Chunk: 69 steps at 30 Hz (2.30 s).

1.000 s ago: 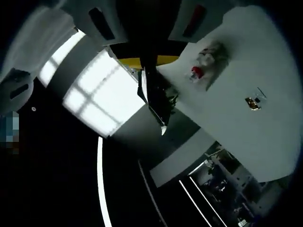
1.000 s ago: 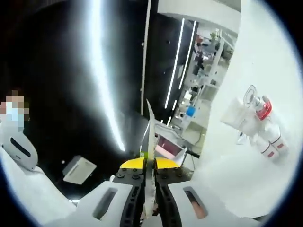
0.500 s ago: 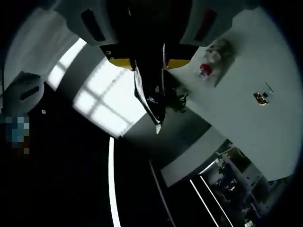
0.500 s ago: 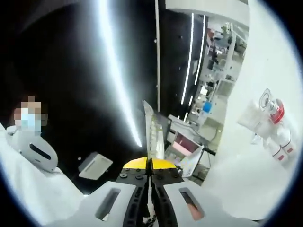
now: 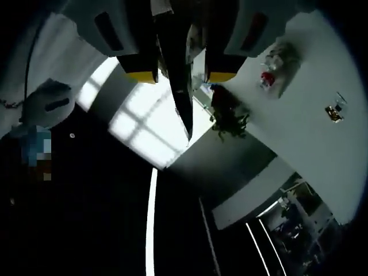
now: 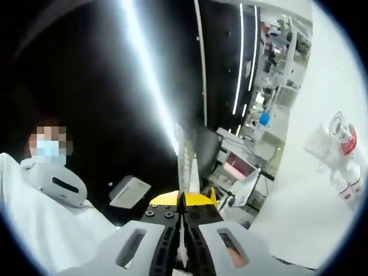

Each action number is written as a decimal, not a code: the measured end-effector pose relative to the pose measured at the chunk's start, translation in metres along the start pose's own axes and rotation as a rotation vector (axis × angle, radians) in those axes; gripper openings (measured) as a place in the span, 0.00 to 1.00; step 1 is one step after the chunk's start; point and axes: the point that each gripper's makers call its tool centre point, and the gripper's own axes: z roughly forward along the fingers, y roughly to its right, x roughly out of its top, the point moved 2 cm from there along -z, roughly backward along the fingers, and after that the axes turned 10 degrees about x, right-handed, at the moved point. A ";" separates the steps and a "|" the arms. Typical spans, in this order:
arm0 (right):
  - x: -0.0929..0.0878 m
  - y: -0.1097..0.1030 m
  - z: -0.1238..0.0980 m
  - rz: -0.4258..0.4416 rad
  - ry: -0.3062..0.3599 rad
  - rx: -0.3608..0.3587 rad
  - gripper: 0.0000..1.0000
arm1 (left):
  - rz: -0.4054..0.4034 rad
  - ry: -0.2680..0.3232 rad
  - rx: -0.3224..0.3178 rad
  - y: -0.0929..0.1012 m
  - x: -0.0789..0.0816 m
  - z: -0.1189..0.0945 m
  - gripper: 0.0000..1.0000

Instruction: Arrange the skincare products in the storage area until every visible bottle or jar stands upright without overlapping.

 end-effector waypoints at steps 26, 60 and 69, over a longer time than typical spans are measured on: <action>0.007 0.029 -0.010 -0.079 -0.034 -0.185 0.01 | 0.008 -0.061 0.226 -0.031 -0.014 0.013 0.07; -0.014 0.013 -0.001 -0.039 -0.087 -0.097 0.01 | -0.061 0.019 0.150 -0.013 -0.002 0.014 0.02; -0.018 0.034 -0.008 -0.036 -0.111 -0.218 0.01 | -0.025 0.011 0.282 -0.033 -0.005 0.011 0.00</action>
